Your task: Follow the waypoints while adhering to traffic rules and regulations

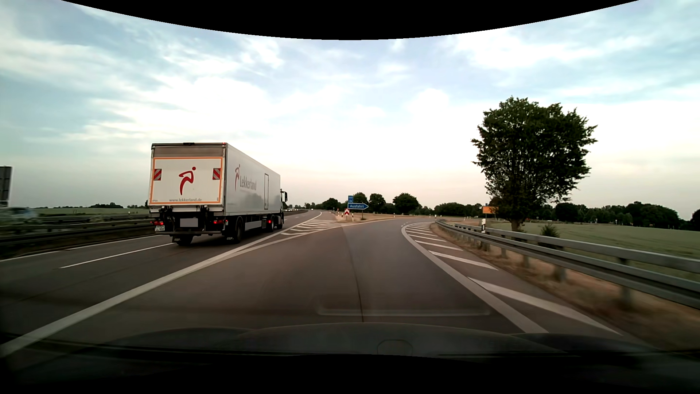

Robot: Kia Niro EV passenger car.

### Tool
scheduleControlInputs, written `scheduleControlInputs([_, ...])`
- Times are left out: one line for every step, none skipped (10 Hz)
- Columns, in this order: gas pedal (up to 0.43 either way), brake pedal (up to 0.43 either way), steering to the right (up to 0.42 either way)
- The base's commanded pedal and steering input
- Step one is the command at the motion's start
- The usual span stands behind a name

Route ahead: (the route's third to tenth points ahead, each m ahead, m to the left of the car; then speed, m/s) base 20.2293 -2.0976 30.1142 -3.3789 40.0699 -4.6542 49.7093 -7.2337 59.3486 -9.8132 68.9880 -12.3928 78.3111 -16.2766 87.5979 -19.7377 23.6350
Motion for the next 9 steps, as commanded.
scheduleControlInputs([0.059,0.006,0.022])
scheduleControlInputs([0.059,0.006,0.023])
scheduleControlInputs([0.059,0.006,0.022])
scheduleControlInputs([0.059,0.006,0.022])
scheduleControlInputs([0.059,0.006,0.023])
scheduleControlInputs([0.059,0.006,0.023])
scheduleControlInputs([0.059,0.006,0.023])
scheduleControlInputs([0.059,0.006,0.023])
scheduleControlInputs([0.059,0.006,0.023])
